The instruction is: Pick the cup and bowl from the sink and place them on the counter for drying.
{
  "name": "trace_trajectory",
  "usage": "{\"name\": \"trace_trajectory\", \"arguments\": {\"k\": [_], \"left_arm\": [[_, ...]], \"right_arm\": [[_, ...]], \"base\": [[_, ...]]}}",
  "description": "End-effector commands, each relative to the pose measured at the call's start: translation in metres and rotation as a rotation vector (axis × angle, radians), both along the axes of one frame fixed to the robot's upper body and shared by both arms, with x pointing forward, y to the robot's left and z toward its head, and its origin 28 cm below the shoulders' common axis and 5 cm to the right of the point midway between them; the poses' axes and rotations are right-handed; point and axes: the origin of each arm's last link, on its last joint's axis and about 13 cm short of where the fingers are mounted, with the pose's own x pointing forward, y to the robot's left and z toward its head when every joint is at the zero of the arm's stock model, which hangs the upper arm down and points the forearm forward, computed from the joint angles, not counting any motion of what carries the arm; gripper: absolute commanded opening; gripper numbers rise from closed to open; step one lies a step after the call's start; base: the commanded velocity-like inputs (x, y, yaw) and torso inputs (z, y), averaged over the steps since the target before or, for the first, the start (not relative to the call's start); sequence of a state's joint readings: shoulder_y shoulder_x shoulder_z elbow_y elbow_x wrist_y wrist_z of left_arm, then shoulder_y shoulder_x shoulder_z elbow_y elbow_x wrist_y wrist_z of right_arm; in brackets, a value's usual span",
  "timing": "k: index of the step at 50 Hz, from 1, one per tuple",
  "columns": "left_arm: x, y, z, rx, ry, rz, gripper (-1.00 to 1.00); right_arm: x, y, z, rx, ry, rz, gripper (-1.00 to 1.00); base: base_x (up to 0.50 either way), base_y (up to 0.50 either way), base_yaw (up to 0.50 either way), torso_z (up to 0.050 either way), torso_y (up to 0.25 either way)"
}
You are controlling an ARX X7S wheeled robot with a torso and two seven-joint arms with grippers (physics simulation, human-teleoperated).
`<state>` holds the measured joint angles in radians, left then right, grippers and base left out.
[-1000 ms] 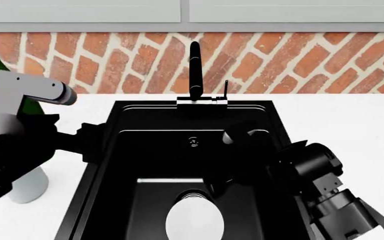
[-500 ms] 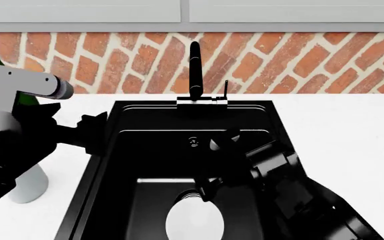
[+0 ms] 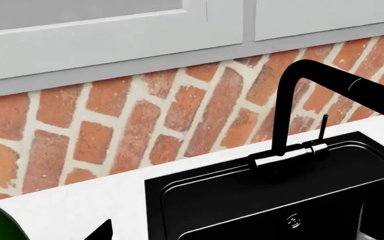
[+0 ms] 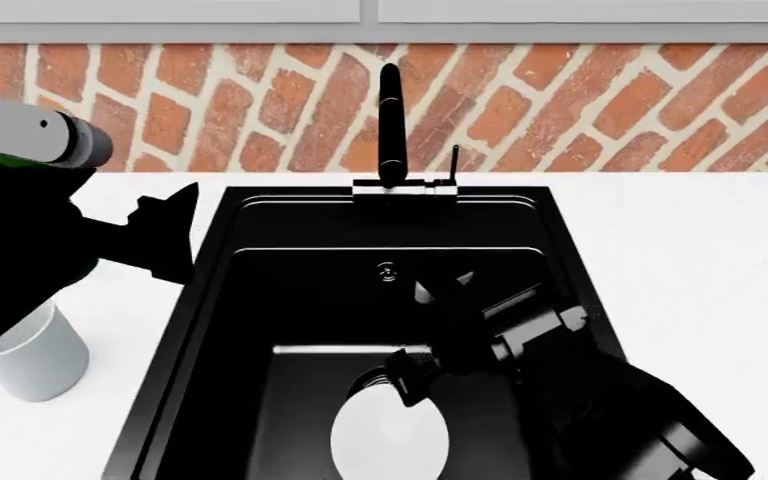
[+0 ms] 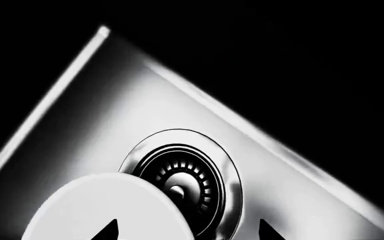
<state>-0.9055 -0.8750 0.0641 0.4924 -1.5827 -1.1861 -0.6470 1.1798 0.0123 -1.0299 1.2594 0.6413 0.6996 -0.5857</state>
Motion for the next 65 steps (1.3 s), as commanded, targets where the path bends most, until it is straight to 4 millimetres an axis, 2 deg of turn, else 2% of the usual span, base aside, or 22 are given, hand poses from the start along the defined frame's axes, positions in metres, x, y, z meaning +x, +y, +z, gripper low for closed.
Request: {"name": "trace_trajectory", "arguments": {"k": [1,13,16,22,26,39,52,54,62,63,65], "left_arm": [[-0.003,0.003,0.003,-0.004,-0.016,-0.018,1.00],[0.002,-0.009,0.004,-0.008,-0.027,-0.018,1.00],[0.000,-0.003,0.007,-0.002,-0.031,-0.024,1.00],[0.001,-0.008,0.005,-0.005,-0.029,-0.020,1.00],[-0.002,-0.001,0.006,0.002,-0.037,-0.017,1.00],[0.000,-0.003,0.005,0.012,-0.035,-0.012,1.00],[-0.002,-0.001,0.004,0.009,-0.026,-0.008,1.00],[0.004,-0.008,0.001,0.009,-0.027,-0.009,1.00],[0.000,0.002,0.006,-0.017,-0.027,0.028,1.00],[0.000,0.002,0.006,-0.018,-0.030,0.033,1.00],[0.000,0.001,0.004,-0.013,-0.029,0.036,1.00]], "right_arm": [[-0.003,0.004,-0.007,0.004,0.018,0.028,1.00],[-0.005,0.004,-0.011,0.000,0.031,0.044,1.00],[-0.006,0.004,-0.012,0.002,0.036,0.046,1.00],[-0.008,0.005,-0.016,0.002,0.046,0.054,1.00],[-0.009,0.005,-0.019,0.000,0.051,0.054,1.00],[-0.012,0.006,-0.024,-0.002,0.059,0.061,1.00],[-0.014,0.010,-0.027,0.001,0.063,0.067,1.00],[-0.015,0.010,-0.028,0.000,0.064,0.068,1.00],[-0.014,0.011,-0.027,0.005,0.055,0.076,1.00],[-0.013,0.012,-0.026,0.006,0.038,0.080,-1.00],[-0.011,0.011,-0.025,0.011,0.029,0.088,-1.00]], "base": [[0.00,0.00,0.00,0.003,-0.057],[0.00,0.00,0.00,0.003,-0.010],[0.00,0.00,0.00,0.000,0.000],[0.00,0.00,0.00,0.000,0.000],[0.00,0.00,0.00,0.000,0.000],[0.00,0.00,0.00,0.000,0.000],[0.00,0.00,0.00,0.003,-0.139],[0.00,0.00,0.00,0.003,-0.126],[0.00,0.00,0.00,0.002,-0.070],[0.00,0.00,0.00,0.000,0.000],[0.00,0.00,0.00,0.000,0.000]]}}
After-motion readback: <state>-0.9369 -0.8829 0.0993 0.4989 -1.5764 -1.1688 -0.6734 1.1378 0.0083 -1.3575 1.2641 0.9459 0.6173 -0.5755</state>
